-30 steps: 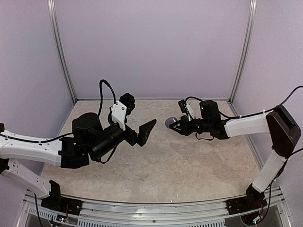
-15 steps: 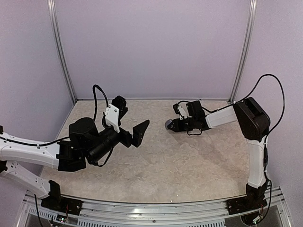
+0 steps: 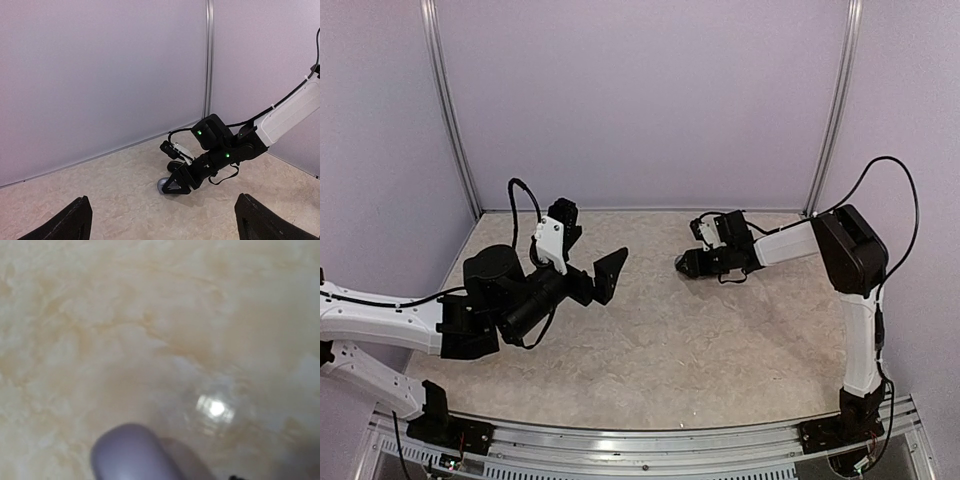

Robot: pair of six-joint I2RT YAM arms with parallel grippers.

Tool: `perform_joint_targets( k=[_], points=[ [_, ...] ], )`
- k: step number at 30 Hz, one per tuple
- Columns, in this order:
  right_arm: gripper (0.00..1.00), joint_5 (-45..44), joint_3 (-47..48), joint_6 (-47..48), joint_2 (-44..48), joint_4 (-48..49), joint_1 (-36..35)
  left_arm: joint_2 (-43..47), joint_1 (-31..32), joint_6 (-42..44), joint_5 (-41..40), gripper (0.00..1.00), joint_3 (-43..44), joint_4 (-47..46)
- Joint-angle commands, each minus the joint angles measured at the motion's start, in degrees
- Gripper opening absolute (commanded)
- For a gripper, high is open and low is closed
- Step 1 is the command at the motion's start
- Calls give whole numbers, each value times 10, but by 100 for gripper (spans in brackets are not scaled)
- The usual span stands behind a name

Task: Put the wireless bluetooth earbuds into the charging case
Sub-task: Place the charging case with the earbuds at the center of the board, then reset both arms

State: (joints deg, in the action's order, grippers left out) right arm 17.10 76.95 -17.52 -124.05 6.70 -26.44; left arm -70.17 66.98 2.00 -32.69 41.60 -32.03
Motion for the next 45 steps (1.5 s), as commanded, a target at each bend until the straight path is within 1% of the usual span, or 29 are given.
perform_joint_targets(
  k=[1, 4, 8, 11, 12, 13, 14, 17, 21, 23, 26, 33, 38, 45],
  points=[
    [63, -23, -16, 10, 48, -10, 6, 9, -16, -44, -5, 99, 15, 32],
    [67, -25, -24, 20, 75, -13, 6, 7, -32, -75, 7, 99, 26, 57],
    [73, -29, -25, 37, 114, -29, 6, -3, -63, -134, 27, 99, 64, 122],
    [82, -26, -30, 48, 146, -34, 6, -14, -89, -169, 43, 99, 90, 168],
    [87, -21, -34, 53, 160, -33, 6, -19, -97, -176, 54, 99, 96, 181],
    [95, -18, -38, 57, 173, -32, 6, -22, -105, -181, 62, 99, 101, 190],
    [99, -18, -43, 64, 189, -32, 6, -26, -111, -186, 66, 99, 105, 198],
    [99, -18, -69, 78, 248, -25, 6, -32, -131, -200, 68, 99, 112, 221],
    [99, -49, -121, 84, 334, -14, 6, -28, -174, -235, 65, 99, 108, 249],
    [99, -63, -154, 84, 375, -9, 6, -23, -207, -260, 97, 99, 95, 253],
    [100, -70, -222, 64, 430, 7, 6, -11, -250, -289, 134, 99, 52, 237],
    [99, -96, -403, 28, 555, 91, 6, 22, -266, -312, 138, 99, -59, 179],
    [100, -99, -490, 19, 587, 141, 6, -2, -266, -325, 155, 99, -105, 157],
    [100, -121, -543, 2, 587, 186, 6, -38, -265, -333, 172, 99, -132, 109]
  ],
)
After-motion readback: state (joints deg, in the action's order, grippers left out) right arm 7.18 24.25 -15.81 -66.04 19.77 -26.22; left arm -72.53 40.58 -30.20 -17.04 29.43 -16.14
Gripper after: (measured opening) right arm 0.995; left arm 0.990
